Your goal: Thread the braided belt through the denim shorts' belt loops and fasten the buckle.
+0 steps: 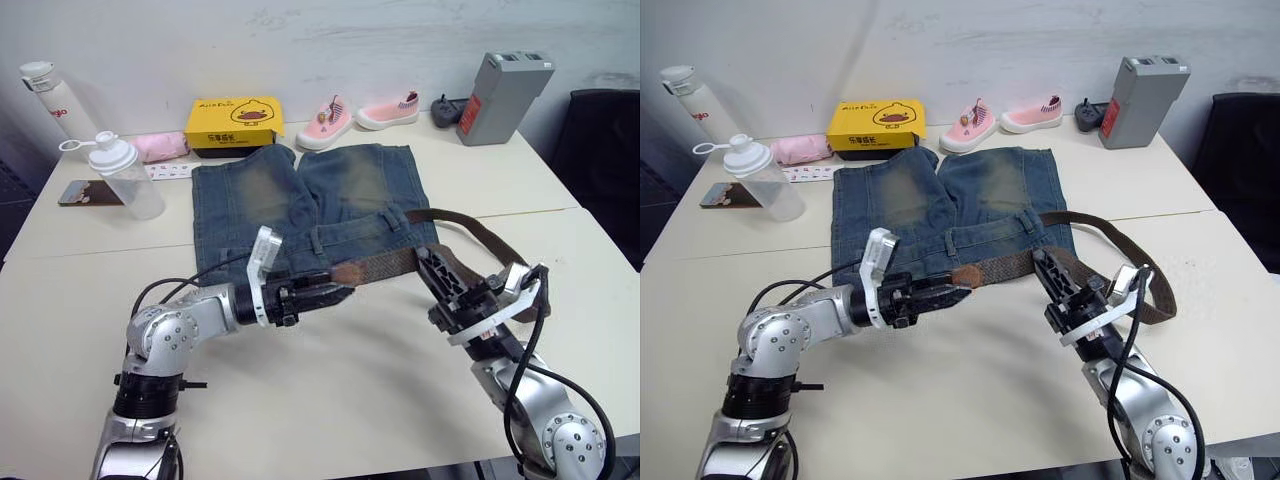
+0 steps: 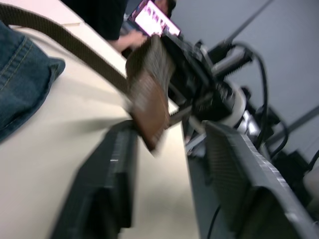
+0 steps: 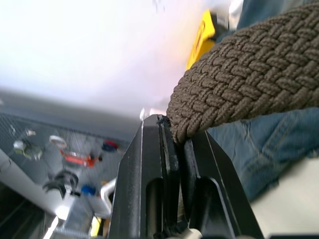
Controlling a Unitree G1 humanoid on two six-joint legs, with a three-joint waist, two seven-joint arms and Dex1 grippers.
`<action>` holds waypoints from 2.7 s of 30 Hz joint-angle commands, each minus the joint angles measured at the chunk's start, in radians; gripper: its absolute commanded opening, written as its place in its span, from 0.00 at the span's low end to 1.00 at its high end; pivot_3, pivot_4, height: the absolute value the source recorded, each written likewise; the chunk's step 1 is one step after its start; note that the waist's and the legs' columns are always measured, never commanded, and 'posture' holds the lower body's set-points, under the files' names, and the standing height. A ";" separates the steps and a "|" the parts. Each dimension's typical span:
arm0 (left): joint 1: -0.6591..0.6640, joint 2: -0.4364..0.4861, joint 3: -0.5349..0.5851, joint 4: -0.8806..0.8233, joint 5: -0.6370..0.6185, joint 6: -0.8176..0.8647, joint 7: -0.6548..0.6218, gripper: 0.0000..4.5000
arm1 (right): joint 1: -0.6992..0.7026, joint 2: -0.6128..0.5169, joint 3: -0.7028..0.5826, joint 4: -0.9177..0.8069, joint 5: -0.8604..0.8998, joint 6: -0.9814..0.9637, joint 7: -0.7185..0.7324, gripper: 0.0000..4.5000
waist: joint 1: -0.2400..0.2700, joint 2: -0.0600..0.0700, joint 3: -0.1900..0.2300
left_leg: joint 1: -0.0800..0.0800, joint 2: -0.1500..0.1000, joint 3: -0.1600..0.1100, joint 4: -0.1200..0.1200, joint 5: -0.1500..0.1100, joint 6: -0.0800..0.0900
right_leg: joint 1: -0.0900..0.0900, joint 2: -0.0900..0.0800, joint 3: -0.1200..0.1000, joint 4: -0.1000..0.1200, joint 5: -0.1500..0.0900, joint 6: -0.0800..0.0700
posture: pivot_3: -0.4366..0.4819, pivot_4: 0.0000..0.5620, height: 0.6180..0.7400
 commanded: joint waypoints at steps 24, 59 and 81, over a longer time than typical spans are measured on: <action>-0.260 0.082 -0.282 0.821 1.059 -1.171 0.132 0.01 | -0.005 -0.079 -0.272 0.022 0.069 -0.044 0.011 0.00 | 0.000 0.005 -0.002 | -0.010 0.000 0.008 0.001 0.000 0.007 | -0.006 0.001 0.003 0.003 0.008 0.007 | 0.48 0.27 1.00; 0.381 0.573 0.211 -0.092 0.158 -0.502 -0.460 0.62 | -0.248 -0.286 -0.082 0.188 0.054 0.155 -0.139 0.00 | -0.006 0.001 -0.003 | 0.001 0.003 0.006 -0.009 -0.005 0.010 | -0.015 -0.005 0.017 0.002 0.005 -0.001 | 0.48 0.27 1.00; 0.268 0.403 0.185 -0.220 0.045 -0.282 -0.218 0.62 | -0.351 -0.200 -0.020 0.394 -0.231 0.289 -0.054 0.00 | -0.005 0.001 -0.004 | 0.001 -0.001 0.006 -0.007 -0.003 0.008 | -0.015 0.003 0.022 0.000 0.006 -0.002 | 0.48 0.27 1.00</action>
